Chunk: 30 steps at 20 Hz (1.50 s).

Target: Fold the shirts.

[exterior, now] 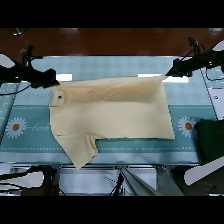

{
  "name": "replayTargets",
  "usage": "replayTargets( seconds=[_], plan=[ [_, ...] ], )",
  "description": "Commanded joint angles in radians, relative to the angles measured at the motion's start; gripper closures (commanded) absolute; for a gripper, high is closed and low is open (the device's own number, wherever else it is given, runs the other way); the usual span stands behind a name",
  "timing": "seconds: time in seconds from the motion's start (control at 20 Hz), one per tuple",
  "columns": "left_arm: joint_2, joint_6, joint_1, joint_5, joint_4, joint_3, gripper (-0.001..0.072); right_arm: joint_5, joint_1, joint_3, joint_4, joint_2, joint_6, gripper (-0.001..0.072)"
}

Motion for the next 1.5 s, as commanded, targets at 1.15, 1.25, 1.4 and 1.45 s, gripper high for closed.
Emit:
replayTargets(
  seconds=[1.15, 1.25, 1.4, 1.45],
  plan=[
    [0.538, 0.206, 0.565, -0.153, -0.087, -0.832, 0.0004, -0.269, -0.305, -0.937, 0.19, 0.722, -0.118, 0.0092],
    [0.57, 0.217, 0.568, -0.166, -0.147, -0.837, 0.0003, -0.267, -0.291, -0.992, 0.248, 0.735, -0.155, 0.0092],
    [0.556, 0.232, 0.53, -0.186, -0.166, -0.847, 0.0004, -0.279, -0.254, -1.014, 0.248, 0.735, -0.155, 0.0093],
    [0.544, 0.221, 0.515, -0.192, -0.156, -0.847, 0.0004, -0.279, -0.243, -1.014, 0.251, 0.735, -0.155, 0.0092]
  ],
)
